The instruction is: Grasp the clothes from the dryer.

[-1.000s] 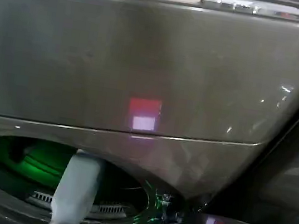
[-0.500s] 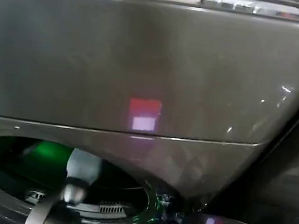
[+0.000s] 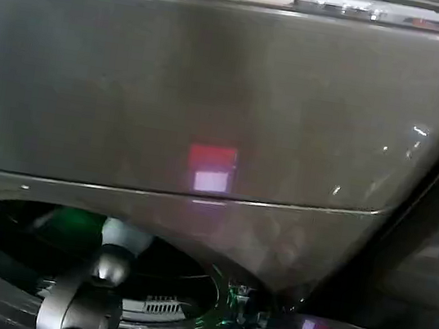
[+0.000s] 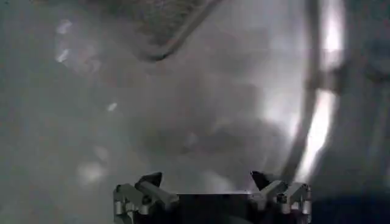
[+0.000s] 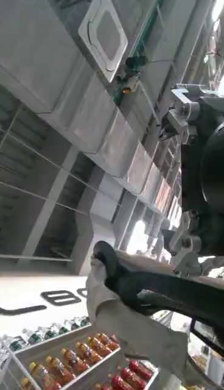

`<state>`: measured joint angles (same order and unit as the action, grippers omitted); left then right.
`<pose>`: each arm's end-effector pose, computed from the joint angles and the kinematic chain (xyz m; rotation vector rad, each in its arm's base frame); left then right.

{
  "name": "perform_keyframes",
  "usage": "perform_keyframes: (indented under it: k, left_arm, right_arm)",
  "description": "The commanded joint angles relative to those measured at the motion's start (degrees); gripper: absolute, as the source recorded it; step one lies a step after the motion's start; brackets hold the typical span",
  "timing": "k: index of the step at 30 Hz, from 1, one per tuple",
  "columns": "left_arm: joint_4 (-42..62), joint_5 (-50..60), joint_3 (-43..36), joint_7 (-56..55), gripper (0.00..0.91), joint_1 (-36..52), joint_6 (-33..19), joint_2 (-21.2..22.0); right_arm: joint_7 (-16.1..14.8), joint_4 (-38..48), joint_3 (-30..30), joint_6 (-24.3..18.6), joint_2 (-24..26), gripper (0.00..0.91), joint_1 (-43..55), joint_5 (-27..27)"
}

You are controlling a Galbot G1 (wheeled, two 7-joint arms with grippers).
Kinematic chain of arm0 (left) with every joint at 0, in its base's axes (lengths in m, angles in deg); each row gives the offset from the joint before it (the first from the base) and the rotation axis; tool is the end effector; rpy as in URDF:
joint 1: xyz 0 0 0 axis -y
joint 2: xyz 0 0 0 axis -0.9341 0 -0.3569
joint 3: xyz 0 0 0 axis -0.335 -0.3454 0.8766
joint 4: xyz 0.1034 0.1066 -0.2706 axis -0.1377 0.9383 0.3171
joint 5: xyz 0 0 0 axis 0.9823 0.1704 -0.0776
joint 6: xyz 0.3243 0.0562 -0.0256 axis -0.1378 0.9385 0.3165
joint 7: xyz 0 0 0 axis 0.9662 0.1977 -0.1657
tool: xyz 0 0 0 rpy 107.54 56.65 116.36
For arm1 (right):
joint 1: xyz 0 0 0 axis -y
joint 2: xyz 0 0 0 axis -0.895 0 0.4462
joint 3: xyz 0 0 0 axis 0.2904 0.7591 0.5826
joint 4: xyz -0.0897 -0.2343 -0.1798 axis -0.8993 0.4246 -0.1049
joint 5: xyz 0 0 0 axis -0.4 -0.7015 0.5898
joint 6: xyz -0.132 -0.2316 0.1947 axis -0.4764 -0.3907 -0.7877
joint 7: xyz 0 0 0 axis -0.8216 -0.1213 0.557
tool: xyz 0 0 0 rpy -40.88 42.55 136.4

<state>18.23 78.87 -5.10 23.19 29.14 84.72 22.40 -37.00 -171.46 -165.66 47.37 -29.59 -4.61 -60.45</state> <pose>0.5644 -0.0379 -0.1710 -0.6960 -2.0774 -1.8111 -0.1971 -0.3613 -0.0466 2.1855 1.6848 -0.9808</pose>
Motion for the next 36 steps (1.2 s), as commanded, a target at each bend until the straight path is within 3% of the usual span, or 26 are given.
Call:
perform_keyframes:
  k: [1, 15, 25, 36]
  left_arm:
    - [0.9, 15.8, 0.7, 12.0, 0.907, 2.7, -6.0, -1.7]
    - [5.1, 1.0, 4.6, 21.2, 0.907, 6.0, -17.9, -2.5]
    - [9.3, -5.5, 5.0, 29.2, 0.907, 6.8, -16.3, -3.5]
    - [12.6, -0.9, 7.7, 33.4, 0.907, 7.7, -13.5, -3.5]
  right_arm:
    - [0.0, 0.7, -0.2, 0.0, 0.1, 0.907, 0.1, 0.0]
    - [-0.2, 1.4, -1.2, -0.1, 0.4, 0.907, -0.5, 0.0]
    - [-0.2, 1.6, -2.1, -0.1, 0.7, 0.907, -0.6, 0.1]
    - [-0.3, 1.7, -1.7, -0.1, 0.6, 0.907, -0.5, 0.0]
